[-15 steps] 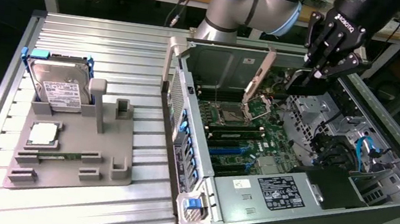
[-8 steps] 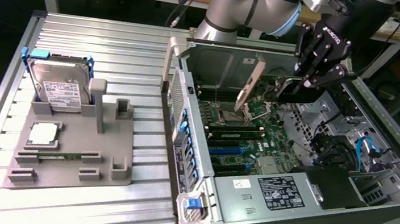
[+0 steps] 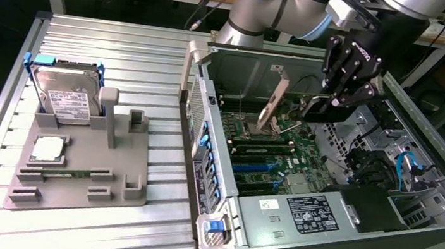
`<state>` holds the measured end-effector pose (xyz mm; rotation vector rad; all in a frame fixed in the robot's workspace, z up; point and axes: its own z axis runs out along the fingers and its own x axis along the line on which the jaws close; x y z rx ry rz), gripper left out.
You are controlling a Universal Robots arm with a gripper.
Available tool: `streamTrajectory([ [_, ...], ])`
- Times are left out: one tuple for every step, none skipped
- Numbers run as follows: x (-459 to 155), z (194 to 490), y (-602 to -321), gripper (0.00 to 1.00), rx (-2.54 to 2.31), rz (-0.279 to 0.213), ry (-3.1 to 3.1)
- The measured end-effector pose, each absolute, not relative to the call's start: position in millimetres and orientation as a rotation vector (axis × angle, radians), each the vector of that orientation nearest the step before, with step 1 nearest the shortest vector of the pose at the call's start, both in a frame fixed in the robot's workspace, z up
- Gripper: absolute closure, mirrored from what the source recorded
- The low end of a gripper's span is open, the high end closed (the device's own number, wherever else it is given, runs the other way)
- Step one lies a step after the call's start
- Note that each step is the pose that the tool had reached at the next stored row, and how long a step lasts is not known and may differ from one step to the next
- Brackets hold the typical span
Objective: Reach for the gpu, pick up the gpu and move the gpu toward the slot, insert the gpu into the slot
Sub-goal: 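Insert the gpu into the slot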
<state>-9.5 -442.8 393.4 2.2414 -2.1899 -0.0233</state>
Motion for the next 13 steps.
streamTrajectory([
  [-10.2,391.1,-443.1,0.73,2.240,-0.023,-2.191],
  [-11.0,389.3,-443.3,0.73,2.239,-0.023,-2.192],
  [-11.9,387.2,-443.5,0.73,2.238,-0.023,-2.193],
  [-12.7,385.2,-443.6,0.73,2.237,-0.023,-2.194],
  [-13.4,383.1,-443.8,0.73,2.236,-0.023,-2.195],
  [-14.2,380.5,-443.9,0.73,2.235,-0.023,-2.196],
  [-14.8,378.7,-443.9,0.73,2.235,-0.023,-2.197],
  [-15.3,377.1,-444.0,0.73,2.234,-0.023,-2.197],
  [-15.9,375.5,-444.0,0.73,2.234,-0.023,-2.198],
  [-16.4,373.9,-444.0,0.73,2.233,-0.023,-2.199],
  [-16.8,372.4,-444.1,0.73,2.233,-0.023,-2.199],
  [-17.2,370.9,-444.1,0.73,2.232,-0.023,-2.199],
  [-17.6,368.7,-444.1,0.73,2.232,-0.023,-2.199],
])
